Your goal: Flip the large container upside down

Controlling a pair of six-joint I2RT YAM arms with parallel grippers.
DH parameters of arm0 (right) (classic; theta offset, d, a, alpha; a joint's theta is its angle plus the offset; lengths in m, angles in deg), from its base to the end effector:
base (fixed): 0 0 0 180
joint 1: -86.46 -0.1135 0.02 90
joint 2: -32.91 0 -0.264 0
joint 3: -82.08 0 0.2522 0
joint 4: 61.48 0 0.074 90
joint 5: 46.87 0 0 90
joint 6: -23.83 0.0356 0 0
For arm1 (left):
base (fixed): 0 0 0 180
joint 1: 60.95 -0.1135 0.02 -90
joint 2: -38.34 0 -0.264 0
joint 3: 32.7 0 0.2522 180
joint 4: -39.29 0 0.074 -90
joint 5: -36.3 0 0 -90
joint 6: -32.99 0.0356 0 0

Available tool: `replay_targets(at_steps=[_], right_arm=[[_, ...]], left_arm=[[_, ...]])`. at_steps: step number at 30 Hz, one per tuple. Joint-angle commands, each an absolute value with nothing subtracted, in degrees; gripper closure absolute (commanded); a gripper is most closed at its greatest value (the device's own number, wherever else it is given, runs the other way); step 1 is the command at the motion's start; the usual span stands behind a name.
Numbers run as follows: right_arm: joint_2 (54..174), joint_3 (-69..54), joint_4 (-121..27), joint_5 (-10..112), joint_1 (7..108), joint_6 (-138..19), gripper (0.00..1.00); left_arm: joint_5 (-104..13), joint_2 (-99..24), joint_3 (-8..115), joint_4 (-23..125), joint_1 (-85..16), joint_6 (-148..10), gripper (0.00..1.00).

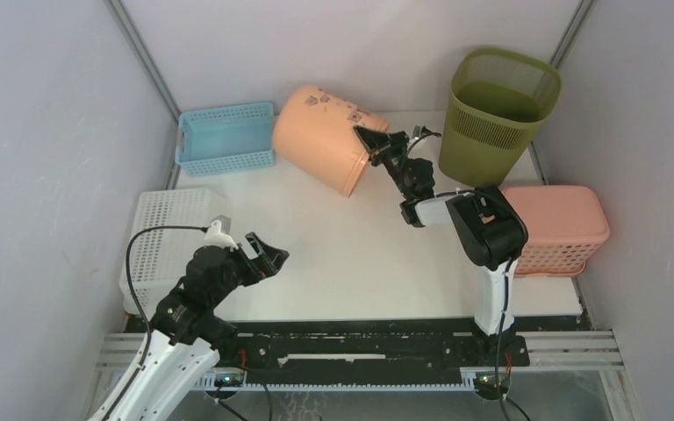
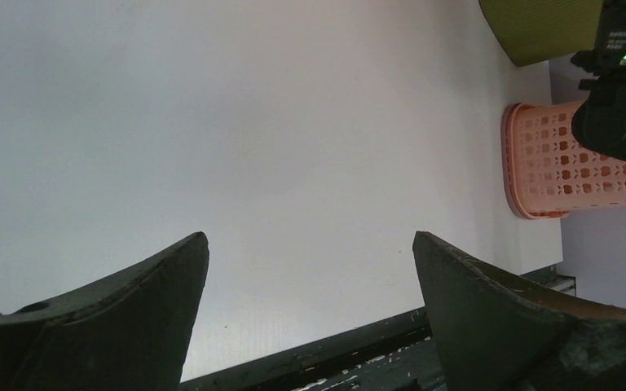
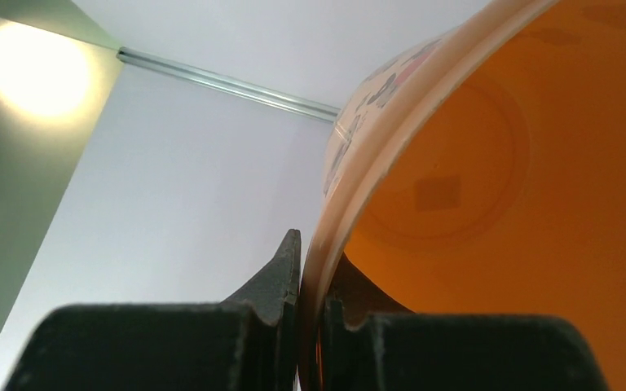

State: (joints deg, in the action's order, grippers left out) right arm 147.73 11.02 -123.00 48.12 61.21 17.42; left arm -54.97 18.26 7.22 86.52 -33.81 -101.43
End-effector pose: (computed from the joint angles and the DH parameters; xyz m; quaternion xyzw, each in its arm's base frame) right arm 0.3760 0.1808 0.2121 0.2563 0.5314 0.6713 0.4487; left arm 0.0952 -0.0479 0.2393 -0.1340 0.8438 -0.2961 0.4270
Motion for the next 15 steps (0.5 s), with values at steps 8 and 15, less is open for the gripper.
replay_targets(at_steps=[8, 15], right_arm=[[163.46, -21.0, -134.51, 39.28, 60.61, 24.75, 1.0], [185.99, -55.32, -134.37, 39.29, 60.42, 31.43, 1.0]], left_arm=[[-53.43, 17.99, 10.39, 86.44, -33.57, -99.75, 0.0], [-53.12, 17.64, 11.15, 86.62, -33.53, -99.49, 0.0]])
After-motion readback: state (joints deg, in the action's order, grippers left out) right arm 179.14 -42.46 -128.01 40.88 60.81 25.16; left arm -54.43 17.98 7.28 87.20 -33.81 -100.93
